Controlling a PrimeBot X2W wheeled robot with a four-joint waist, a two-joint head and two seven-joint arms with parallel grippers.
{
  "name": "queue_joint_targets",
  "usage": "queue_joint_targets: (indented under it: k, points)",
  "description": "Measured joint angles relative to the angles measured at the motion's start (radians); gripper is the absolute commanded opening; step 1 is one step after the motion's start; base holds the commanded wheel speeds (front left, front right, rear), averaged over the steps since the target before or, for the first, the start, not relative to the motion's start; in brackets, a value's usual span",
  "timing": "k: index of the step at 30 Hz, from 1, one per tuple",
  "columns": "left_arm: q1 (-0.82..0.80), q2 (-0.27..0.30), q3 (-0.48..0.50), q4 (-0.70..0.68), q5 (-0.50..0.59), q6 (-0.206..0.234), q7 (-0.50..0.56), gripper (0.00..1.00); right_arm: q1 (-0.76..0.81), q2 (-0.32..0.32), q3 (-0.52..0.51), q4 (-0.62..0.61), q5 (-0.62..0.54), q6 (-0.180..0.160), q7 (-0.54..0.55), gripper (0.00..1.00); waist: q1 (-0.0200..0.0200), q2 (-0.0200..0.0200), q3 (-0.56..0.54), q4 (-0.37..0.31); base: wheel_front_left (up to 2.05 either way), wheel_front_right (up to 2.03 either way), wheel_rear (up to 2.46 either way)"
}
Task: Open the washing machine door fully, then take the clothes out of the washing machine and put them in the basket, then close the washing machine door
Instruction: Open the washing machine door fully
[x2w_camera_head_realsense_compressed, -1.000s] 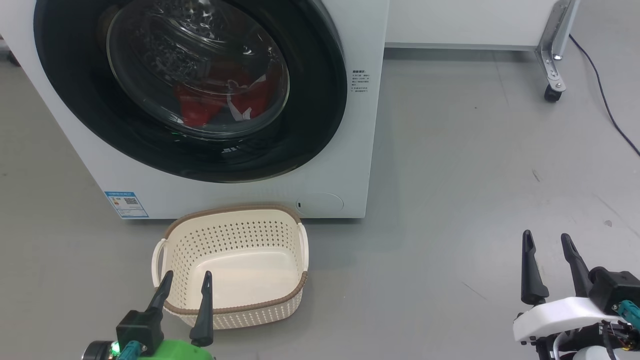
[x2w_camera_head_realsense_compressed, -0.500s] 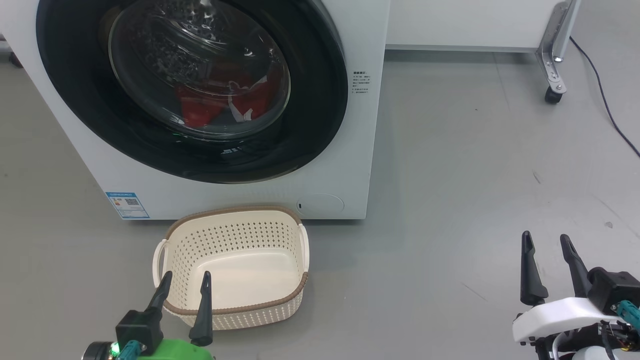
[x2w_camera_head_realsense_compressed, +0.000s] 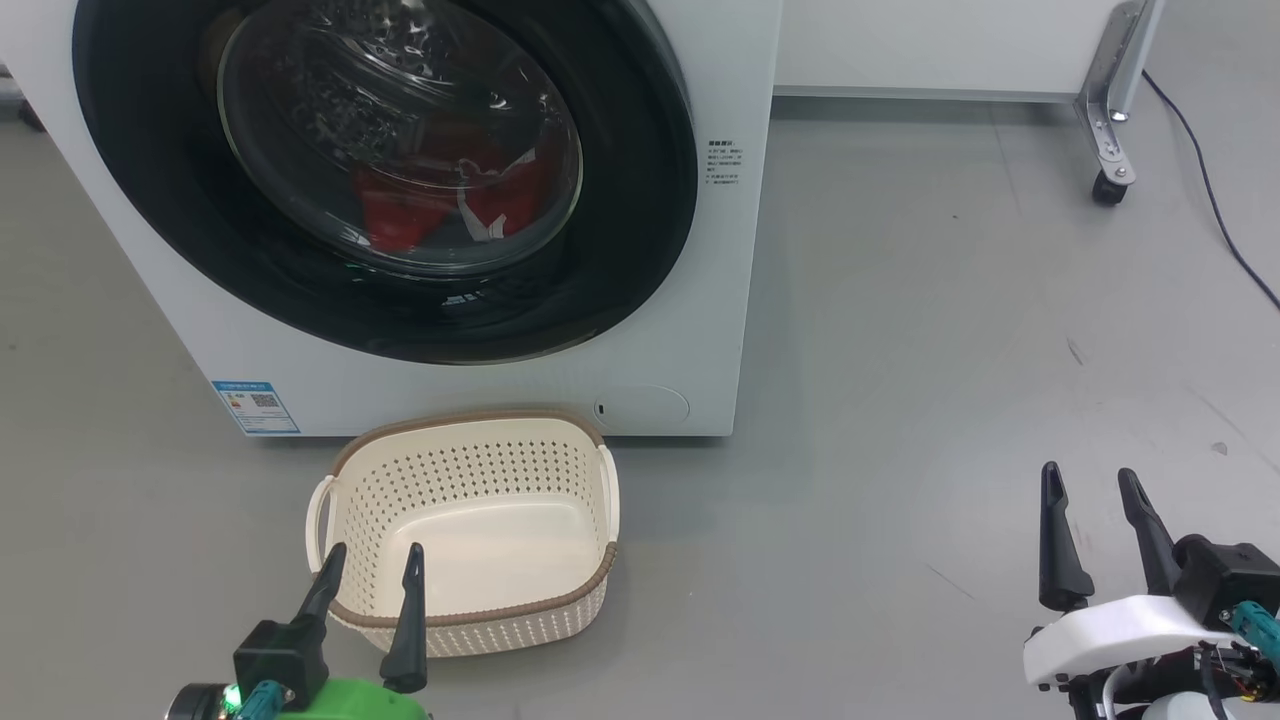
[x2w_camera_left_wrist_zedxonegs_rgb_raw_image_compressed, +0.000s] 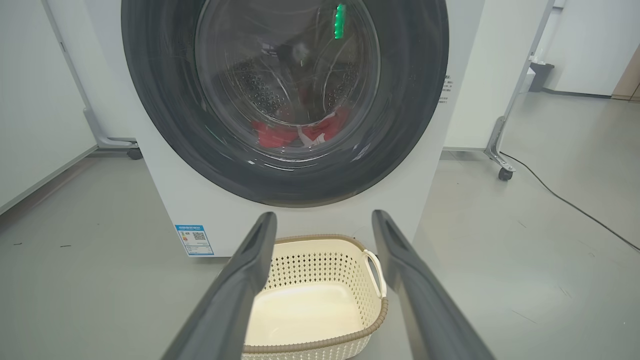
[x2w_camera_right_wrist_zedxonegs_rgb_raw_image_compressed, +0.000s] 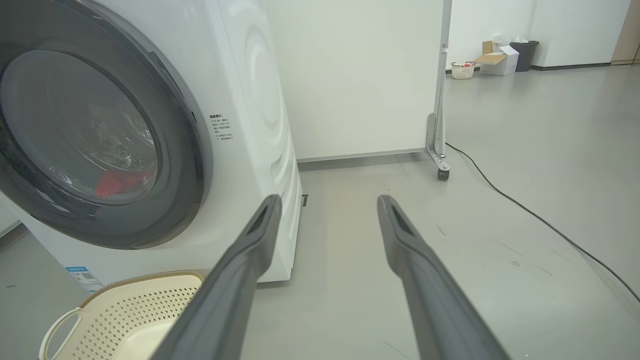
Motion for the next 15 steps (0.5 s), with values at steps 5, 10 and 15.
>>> queue_joint_targets:
  k: [5, 10, 15]
  points:
    - [-0.001, 0.0, -0.006, 0.0, -0.006, 0.0, 0.0, 1.0, -0.003, 0.0, 0.0, -0.002, 0.0, 0.0, -0.006, 0.0, 0.0, 0.0, 0.005, 0.002, 0.0, 0.0, 0.0]
    - [-0.01, 0.0, -0.019, -0.004, -0.007, 0.0, 0.0, 1.0, -0.006, 0.001, -0.011, -0.012, 0.017, 0.001, -0.006, 0.0, 0.0, 0.0, 0.026, 0.007, 0.0, 0.0, 0.0]
    - [-0.028, 0.0, -0.028, -0.012, -0.007, 0.0, 0.0, 1.0, -0.043, 0.023, -0.044, -0.032, 0.111, 0.006, -0.005, 0.0, 0.0, 0.0, 0.057, 0.017, 0.0, 0.0, 0.0]
